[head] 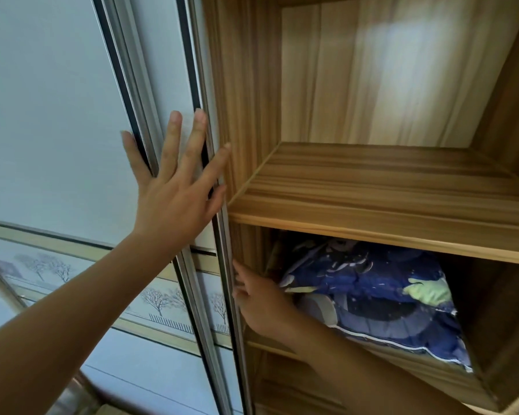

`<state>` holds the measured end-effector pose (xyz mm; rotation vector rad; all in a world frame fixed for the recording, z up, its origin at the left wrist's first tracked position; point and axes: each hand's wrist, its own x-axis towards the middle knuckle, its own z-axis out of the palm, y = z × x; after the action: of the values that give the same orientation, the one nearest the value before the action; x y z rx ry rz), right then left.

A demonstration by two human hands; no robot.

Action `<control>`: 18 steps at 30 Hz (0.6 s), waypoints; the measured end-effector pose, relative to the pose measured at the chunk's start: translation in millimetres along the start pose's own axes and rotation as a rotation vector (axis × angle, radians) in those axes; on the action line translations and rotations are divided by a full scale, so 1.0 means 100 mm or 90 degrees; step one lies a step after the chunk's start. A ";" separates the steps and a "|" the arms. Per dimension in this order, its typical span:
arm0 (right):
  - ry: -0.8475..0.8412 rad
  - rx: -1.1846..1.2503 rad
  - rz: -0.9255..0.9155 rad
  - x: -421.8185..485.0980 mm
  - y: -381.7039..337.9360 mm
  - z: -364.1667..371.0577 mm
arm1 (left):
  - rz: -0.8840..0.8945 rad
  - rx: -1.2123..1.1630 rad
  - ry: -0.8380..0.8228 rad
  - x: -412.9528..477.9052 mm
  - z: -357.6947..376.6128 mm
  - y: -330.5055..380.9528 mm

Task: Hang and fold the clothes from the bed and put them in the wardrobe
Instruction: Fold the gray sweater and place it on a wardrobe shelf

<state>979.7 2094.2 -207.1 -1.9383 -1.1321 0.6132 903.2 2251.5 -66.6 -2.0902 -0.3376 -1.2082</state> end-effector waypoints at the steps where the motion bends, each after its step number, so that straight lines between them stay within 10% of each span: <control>1: -0.021 0.040 -0.002 0.00 -0.03 0.04 | -0.006 -0.004 -0.013 -0.03 0.02 -0.03; 18: -0.061 -0.038 -0.003 -0.22 0.09 -0.33 | 0.003 0.000 -0.155 -0.15 -0.16 0.06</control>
<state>997.5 2059.6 -195.4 -1.9742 -1.2259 0.6831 887.8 2238.1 -76.0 -2.2402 -0.4421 -0.9512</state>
